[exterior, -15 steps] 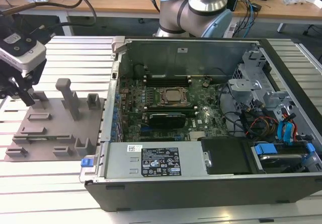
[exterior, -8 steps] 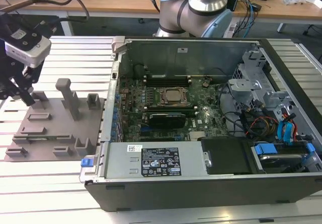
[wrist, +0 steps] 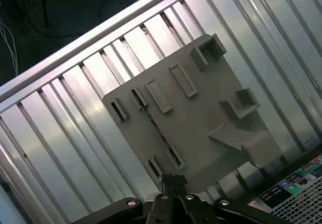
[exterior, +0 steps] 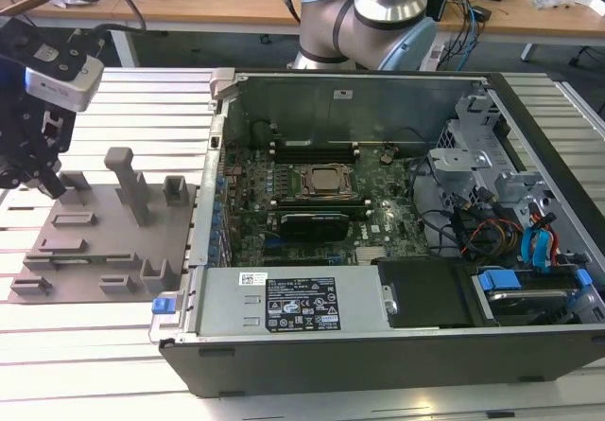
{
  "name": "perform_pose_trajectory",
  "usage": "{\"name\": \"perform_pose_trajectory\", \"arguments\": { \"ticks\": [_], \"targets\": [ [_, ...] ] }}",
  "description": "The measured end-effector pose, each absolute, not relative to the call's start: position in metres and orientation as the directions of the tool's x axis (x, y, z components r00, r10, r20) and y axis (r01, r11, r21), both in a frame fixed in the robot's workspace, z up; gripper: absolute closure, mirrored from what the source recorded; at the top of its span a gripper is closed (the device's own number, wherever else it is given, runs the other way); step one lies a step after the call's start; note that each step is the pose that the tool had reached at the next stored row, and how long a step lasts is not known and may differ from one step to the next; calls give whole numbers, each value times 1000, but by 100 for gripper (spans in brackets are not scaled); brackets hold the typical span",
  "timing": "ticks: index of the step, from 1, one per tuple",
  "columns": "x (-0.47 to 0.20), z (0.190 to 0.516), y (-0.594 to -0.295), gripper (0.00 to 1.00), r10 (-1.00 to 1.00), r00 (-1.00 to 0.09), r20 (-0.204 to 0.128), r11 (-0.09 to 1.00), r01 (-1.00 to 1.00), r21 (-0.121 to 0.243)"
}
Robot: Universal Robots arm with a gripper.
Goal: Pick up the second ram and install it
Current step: 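Pick up the second ram and move it above second insertion slot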
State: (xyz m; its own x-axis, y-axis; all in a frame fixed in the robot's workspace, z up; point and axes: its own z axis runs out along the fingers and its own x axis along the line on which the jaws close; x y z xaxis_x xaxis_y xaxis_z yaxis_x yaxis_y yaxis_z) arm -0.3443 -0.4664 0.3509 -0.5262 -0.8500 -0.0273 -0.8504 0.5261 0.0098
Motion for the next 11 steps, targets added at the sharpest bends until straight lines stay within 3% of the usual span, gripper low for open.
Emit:
{"name": "perform_pose_trajectory", "arguments": {
  "ticks": [11],
  "targets": [
    [-344, 351, -466, 89, -951, -307, -27, 307, -952, 10]
  ]
}}
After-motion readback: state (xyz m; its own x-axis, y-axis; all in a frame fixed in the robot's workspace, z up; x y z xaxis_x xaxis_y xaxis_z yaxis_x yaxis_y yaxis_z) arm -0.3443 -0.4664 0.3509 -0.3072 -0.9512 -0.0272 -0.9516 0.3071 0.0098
